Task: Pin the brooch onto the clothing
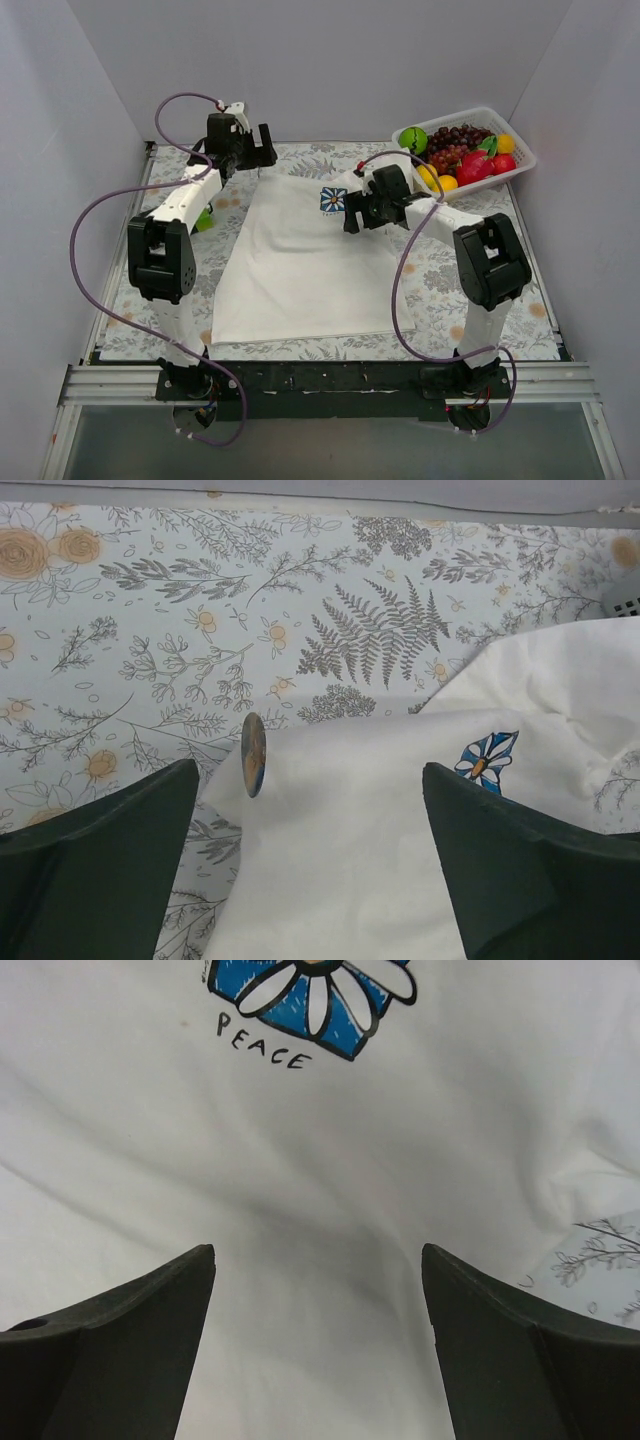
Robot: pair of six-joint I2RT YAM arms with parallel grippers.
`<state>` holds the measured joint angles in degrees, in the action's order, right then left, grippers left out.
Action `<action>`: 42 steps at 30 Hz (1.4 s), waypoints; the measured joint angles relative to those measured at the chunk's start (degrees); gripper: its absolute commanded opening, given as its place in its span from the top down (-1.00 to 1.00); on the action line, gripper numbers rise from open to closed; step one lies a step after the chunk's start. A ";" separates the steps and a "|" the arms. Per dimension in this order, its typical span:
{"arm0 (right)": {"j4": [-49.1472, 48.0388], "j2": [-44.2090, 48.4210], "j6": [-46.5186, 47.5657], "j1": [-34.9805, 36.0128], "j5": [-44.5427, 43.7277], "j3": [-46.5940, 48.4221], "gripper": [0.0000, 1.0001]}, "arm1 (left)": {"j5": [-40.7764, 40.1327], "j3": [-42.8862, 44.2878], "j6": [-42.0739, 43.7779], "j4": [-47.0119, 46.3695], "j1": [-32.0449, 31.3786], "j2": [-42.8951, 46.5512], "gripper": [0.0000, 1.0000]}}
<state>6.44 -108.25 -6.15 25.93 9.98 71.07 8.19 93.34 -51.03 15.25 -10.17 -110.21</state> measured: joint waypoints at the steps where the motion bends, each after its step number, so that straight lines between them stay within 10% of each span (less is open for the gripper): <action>1: 0.48 1.05 0.09 0.00 -0.76 0.00 -0.82 | -0.04 -0.46 -0.46 0.15 0.00 0.61 -0.96; 22: 10.56 38.01 -11.91 0.00 -12.59 -29.33 -0.79 | -3.58 -33.38 -20.94 17.35 0.13 44.06 -0.96; 42: 24.96 51.65 -26.91 0.00 -13.84 -44.02 -0.52 | -14.56 -43.56 -38.34 48.54 0.31 45.92 -0.96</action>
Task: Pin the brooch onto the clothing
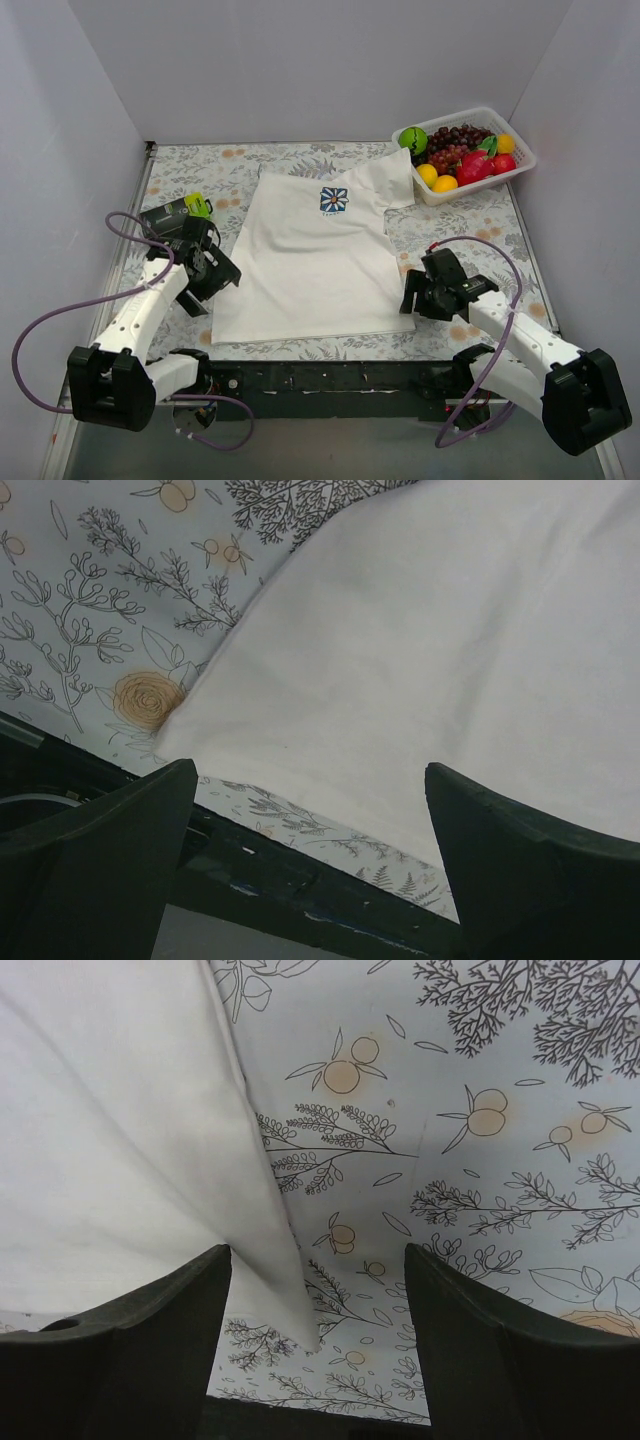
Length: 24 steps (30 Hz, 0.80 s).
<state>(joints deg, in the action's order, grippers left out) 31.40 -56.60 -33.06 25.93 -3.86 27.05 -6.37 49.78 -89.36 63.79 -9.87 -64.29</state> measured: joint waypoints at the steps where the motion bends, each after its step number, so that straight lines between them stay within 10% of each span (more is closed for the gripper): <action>1: 0.00 0.11 -0.26 0.00 0.13 -0.07 -0.49 | -0.11 -0.33 -0.50 0.11 0.00 0.13 -0.96; 11: -3.65 -1.09 -1.51 -0.11 7.45 -1.38 -0.03 | 1.29 -5.40 -4.46 0.92 1.51 2.49 -0.96; 13: -4.74 -1.68 -1.51 -0.07 9.70 -1.49 0.53 | 1.46 -5.40 -4.59 0.87 2.03 3.13 -0.96; 18: -5.88 -2.38 -1.90 0.07 14.73 -3.15 0.86 | 1.90 -5.40 -4.50 0.96 3.41 5.29 -0.96; 24: -5.33 -3.02 -1.44 0.07 14.12 -2.75 0.97 | 4.46 -6.21 -3.41 -0.48 3.76 5.68 -0.96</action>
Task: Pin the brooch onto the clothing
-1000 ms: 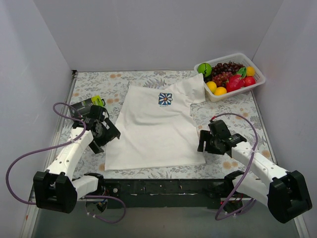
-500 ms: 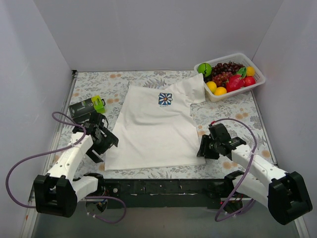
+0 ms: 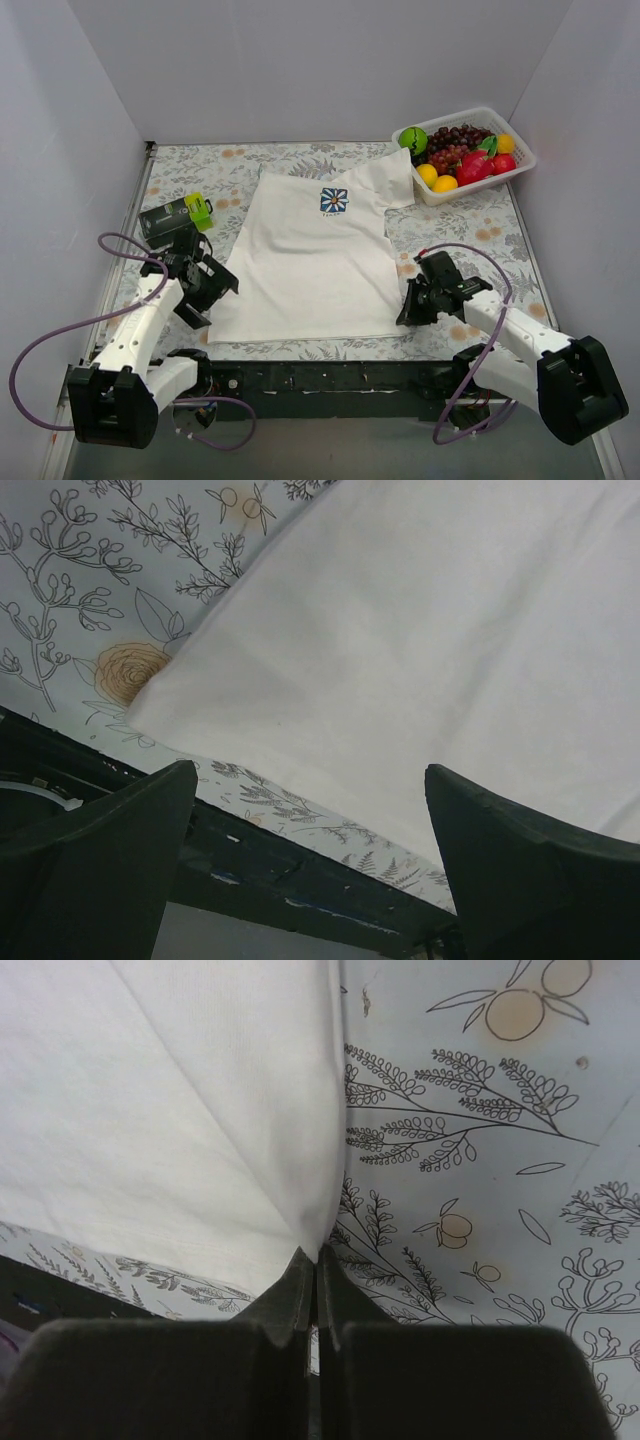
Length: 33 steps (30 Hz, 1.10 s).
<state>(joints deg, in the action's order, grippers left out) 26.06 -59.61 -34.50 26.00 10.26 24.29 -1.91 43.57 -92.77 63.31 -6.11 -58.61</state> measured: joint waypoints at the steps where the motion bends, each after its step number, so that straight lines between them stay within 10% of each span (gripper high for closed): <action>1: 0.15 -0.17 0.17 0.00 -0.11 0.20 0.97 | 0.59 -0.35 0.20 -0.24 0.00 0.02 -0.96; 11: 0.83 -3.21 3.72 -8.52 -0.85 4.33 0.97 | 4.94 -5.46 2.40 -3.08 0.02 0.07 -0.96; 25: -0.61 -8.79 10.14 -21.44 2.47 9.55 0.97 | 10.27 -10.10 3.72 -8.33 -0.42 0.07 -0.34; 33: -0.92 -9.11 11.06 -21.66 3.87 9.60 0.97 | 9.79 -10.43 -0.07 -7.87 -11.43 -1.68 -0.34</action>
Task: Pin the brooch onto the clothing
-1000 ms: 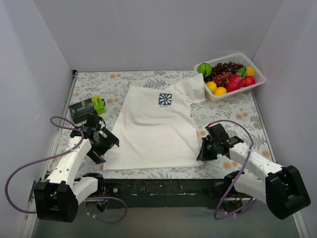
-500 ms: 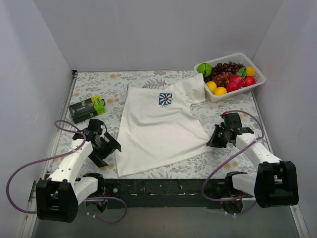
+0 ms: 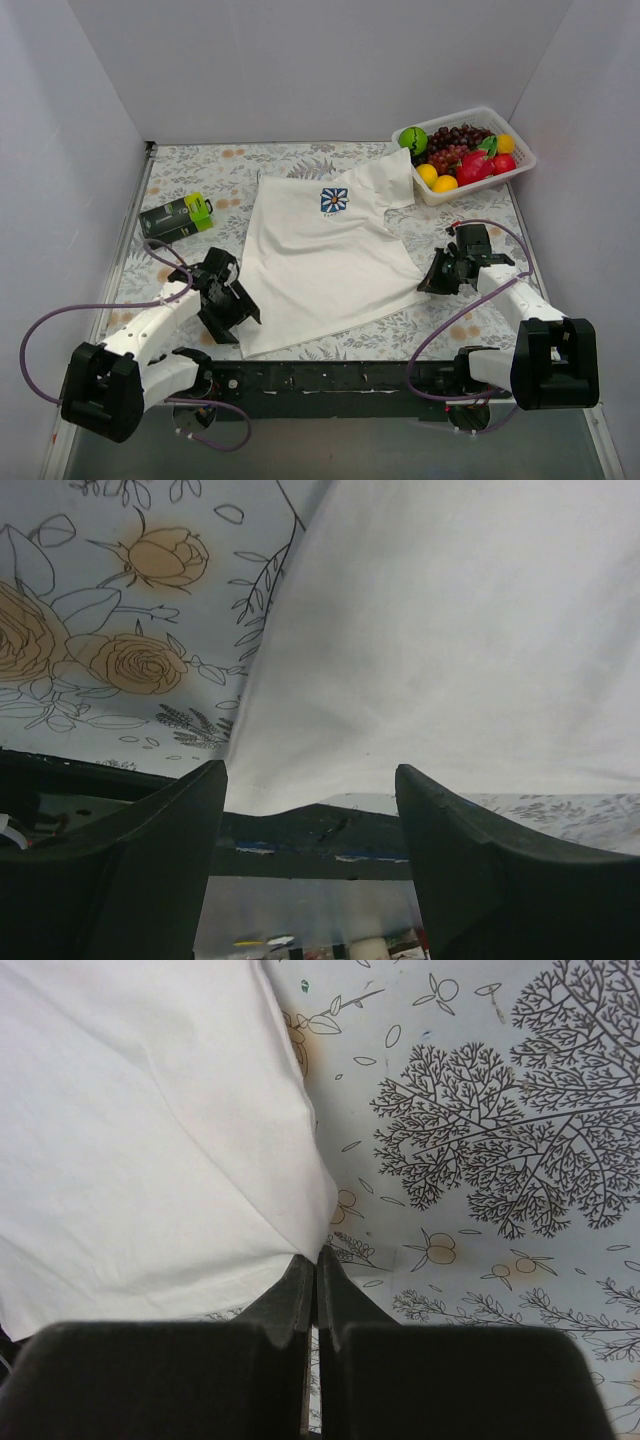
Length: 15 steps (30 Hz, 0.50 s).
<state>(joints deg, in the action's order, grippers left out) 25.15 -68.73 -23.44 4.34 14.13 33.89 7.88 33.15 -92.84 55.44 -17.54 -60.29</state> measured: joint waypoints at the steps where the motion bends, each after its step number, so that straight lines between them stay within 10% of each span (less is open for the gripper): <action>1: -0.02 0.00 0.09 -0.11 0.15 0.00 0.97 | -0.07 0.00 -0.72 0.22 -1.62 -0.81 -0.33; 6: -0.09 0.00 0.35 -0.26 1.01 0.00 0.97 | -1.62 0.00 -3.76 1.62 -4.61 -1.49 -0.22; 9: -0.11 -0.02 0.63 -0.26 1.25 0.00 0.97 | -2.89 0.00 -5.81 2.21 -6.58 -1.62 0.19; 15: -0.59 -0.72 1.05 -0.39 2.10 0.00 0.97 | -4.02 0.02 -9.11 3.06 -8.85 -2.23 0.17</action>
<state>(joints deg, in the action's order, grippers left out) 24.56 -69.45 -22.39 3.95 16.23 33.89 3.86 33.17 -101.95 58.50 -26.39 -62.52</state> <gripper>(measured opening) 0.029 0.404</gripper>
